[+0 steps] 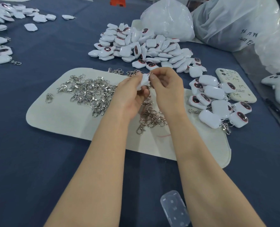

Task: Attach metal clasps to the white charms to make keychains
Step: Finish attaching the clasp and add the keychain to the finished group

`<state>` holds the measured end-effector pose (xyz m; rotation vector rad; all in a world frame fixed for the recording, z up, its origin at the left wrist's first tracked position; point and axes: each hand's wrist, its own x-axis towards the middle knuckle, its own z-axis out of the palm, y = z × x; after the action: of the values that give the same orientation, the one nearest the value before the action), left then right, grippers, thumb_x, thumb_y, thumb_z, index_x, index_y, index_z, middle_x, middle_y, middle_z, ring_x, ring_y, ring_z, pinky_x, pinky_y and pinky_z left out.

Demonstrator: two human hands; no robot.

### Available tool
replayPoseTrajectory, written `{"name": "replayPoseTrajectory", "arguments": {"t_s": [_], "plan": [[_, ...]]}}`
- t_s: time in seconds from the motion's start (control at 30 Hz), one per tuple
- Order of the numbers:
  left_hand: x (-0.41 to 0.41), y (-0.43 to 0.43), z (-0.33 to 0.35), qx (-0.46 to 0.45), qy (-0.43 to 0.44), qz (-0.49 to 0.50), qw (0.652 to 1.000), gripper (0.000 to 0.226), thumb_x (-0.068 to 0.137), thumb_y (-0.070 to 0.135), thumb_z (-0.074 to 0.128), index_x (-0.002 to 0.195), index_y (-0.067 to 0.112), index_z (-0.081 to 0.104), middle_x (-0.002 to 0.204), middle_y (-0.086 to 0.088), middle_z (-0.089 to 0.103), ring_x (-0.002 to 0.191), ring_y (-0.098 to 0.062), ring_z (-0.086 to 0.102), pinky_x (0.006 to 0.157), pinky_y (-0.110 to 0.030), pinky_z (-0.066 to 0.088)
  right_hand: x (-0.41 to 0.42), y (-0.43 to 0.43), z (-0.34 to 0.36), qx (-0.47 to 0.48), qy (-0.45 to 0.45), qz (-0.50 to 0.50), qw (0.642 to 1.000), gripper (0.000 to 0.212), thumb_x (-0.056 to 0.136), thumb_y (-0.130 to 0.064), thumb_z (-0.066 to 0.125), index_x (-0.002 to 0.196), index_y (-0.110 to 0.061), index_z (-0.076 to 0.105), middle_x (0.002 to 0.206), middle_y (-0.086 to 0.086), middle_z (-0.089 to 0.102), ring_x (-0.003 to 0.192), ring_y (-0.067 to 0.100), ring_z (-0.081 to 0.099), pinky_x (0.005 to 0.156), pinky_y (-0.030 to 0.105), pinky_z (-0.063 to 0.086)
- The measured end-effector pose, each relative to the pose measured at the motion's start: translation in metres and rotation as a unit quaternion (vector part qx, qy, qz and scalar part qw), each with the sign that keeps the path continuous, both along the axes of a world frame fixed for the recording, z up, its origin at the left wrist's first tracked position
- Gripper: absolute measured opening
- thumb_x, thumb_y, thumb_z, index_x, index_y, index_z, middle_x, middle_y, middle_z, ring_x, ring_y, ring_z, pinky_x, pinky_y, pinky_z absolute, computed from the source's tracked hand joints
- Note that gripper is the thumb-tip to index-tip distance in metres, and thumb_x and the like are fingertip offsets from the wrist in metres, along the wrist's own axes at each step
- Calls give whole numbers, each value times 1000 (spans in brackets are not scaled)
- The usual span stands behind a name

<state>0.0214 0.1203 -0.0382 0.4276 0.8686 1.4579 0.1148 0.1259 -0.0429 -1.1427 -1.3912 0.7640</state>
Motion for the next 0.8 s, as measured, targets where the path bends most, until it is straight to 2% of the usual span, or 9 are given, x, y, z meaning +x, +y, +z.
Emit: {"name": "replayPoseTrajectory", "arguments": {"t_s": [0.07,0.17,0.27,0.37,0.47,0.53,0.63,0.7,0.8], "plan": [[-2,-1,1,-14,-59,-22,998,21,98,10,48,80,2,56,56,-3,56,38,-5,43,38,-12,40,0,0,1,6,-5,-2,1000,24,88,-2,60,80,-25,58,77,-11,62,76,10,60,82,31,53],[-2,-1,0,-13,-65,-12,998,19,98,10,48,82,2,55,58,-4,57,38,-6,43,38,-12,40,1,1,0,27,-74,-19,997,11,88,-5,61,87,-15,66,75,-12,62,74,6,60,78,18,49],[-2,1,-3,20,135,46,990,9,99,13,47,91,11,51,75,-5,52,40,-5,46,43,-18,41,4,1,1,49,-175,-21,983,10,88,-6,60,90,-6,70,76,-6,63,72,6,56,69,7,41],[-4,0,-5,80,416,75,903,5,98,17,47,94,20,49,93,-6,57,66,-11,55,68,-33,50,6,3,3,31,-242,-11,970,14,87,-4,56,91,-6,70,80,2,68,76,13,58,73,18,44],[-2,0,-8,120,513,71,847,4,97,19,48,101,21,48,110,-13,56,84,-19,54,81,-33,47,8,5,3,-6,-250,-3,968,17,88,-5,55,95,-8,69,84,0,67,79,11,59,79,21,46],[0,0,-8,100,430,74,894,6,97,18,49,103,16,50,104,-11,58,76,-17,58,71,-30,52,7,3,2,-23,-196,1,980,15,88,-6,57,97,-10,67,86,-4,64,80,7,57,78,18,45],[-1,-1,-2,11,94,38,995,10,97,12,50,92,5,55,81,-7,54,56,-9,47,47,-15,47,3,2,0,-46,-89,11,995,12,88,-6,59,96,-14,63,85,-8,62,81,7,58,78,18,47],[-5,-2,-1,-36,-36,15,999,18,96,12,53,82,2,58,71,-7,54,53,-8,46,43,-13,45,1,2,-1,-40,-51,10,998,8,88,-7,62,93,-14,64,81,-8,63,77,7,59,79,23,49],[-8,-1,0,-64,-110,6,992,22,93,13,56,75,1,59,60,-6,57,49,-8,50,42,-13,46,1,2,0,-25,-17,26,999,12,87,-4,61,90,-15,64,80,-7,64,78,9,59,83,30,51]]}}
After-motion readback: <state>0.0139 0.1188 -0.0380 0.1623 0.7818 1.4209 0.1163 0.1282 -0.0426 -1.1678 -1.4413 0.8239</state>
